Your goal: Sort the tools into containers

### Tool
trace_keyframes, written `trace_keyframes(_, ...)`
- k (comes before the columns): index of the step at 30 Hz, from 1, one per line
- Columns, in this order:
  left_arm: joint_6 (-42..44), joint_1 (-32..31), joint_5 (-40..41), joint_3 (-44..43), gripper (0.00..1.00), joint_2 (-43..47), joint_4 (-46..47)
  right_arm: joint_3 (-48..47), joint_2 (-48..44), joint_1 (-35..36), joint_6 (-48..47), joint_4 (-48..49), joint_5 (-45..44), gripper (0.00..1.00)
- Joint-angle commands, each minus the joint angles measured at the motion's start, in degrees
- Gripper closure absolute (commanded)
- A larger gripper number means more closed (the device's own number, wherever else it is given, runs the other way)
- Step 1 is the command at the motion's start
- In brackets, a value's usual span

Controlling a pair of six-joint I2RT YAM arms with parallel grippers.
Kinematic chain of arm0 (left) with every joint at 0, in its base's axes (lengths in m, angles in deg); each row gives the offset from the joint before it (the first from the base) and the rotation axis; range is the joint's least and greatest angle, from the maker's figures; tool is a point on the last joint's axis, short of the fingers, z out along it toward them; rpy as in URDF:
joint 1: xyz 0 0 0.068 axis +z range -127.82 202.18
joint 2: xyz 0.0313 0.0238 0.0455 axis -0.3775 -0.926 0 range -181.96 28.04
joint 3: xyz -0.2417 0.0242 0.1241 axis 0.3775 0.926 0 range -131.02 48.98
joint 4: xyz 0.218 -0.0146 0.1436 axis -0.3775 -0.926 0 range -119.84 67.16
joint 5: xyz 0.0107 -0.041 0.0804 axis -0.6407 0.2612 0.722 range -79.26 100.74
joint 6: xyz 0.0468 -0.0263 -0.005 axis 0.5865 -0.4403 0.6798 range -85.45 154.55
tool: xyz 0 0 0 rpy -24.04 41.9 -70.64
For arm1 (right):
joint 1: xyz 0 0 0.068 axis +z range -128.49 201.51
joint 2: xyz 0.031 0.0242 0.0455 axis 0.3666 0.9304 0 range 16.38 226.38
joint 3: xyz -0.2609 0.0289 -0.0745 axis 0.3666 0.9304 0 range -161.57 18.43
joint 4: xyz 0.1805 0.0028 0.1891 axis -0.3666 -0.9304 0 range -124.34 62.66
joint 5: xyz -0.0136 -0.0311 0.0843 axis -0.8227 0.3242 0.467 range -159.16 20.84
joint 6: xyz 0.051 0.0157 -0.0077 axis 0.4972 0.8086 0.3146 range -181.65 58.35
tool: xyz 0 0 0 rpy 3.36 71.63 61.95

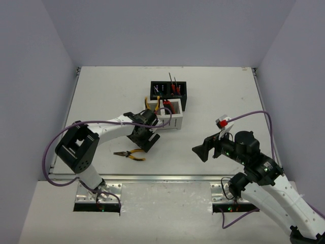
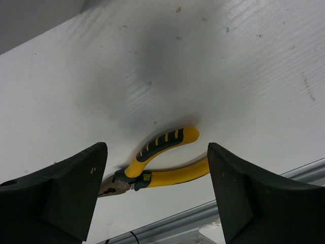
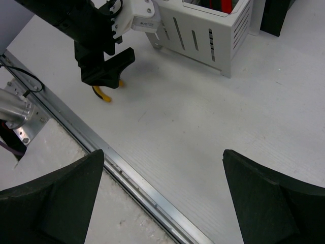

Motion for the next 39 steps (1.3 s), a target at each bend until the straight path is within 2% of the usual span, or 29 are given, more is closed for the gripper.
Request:
trace_keyframes(1, 0.07, 0.83, -1.27, 1.0, 0.26, 0.91, 0.86, -0.61, -0.63, -0.15, -1.04, 2.12, 0.68, 0.01)
trace_keyframes(6, 0.06, 0.75, -3.23, 0.65, 0.28, 7.65, 0.61, -0.54, -0.52, -0.14, -1.26, 2.41, 0.29, 0.01)
trace_keyframes(8, -0.11, 0.74, -3.45, 0.65, 0.24, 12.22, 0.75, -0.54, -0.02, -0.06, -1.32, 2.5, 0.48, 0.01)
trace_keyframes(10, -0.85, 0.74, -2.24, 1.0, 0.14, 15.17, 1.51, -0.62, 0.76, -0.15, -1.26, 2.38, 0.8, 0.01)
trace_keyframes(14, -2.84, 0.74, 2.13, 0.68, 0.06, 19.6, 1.06, -0.69, 1.53, -0.11, -1.28, 2.58, 1.01, 0.01)
trace_keyframes(18, -9.61, 0.74, 7.03, -1.47, 0.02, 23.18, 1.11, -0.71, 1.71, -0.15, -1.46, 2.61, 0.3, 0.01)
trace_keyframes(22, -12.08, -1.44, -4.22, -1.3, 0.03, 26.87, 3.17, -0.8, 1.96, -0.15, -1.77, 2.52, -0.03, 0.01)
trace_keyframes(24, -14.35, -4.46, -4.42, -1.07, 0.03, 27.24, 2.82, -0.8, 1.88, -0.15, -1.86, 2.35, -0.42, 0.01)
trace_keyframes(26, -19.34, -8.44, -1.47, 0.25, 0.03, 26.78, 2.9, -0.72, 1.96, -0.15, -1.86, 2.42, -0.74, 0.01)
trace_keyframes(29, -30.4, -16.54, 8.11, 5.02, 0.0, 27.17, 3.51, -0.8, 2.06, -0.06, -1.7, 2.08, -0.49, 0.01)
trace_keyframes(31, -40.49, -18.0, 10.7, 7.38, 0.0, 27.21, 2.98, -0.48, 1.74, -0.15, -1.42, 1.96, -0.26, 0.01)
trace_keyframes(39, -83.72, -19.21, 26.64, 16.7, 0.0, 32.37, -9.76, 0.89, -0.15, -0.15, -0.88, 3.15, 0.65, 0.01)
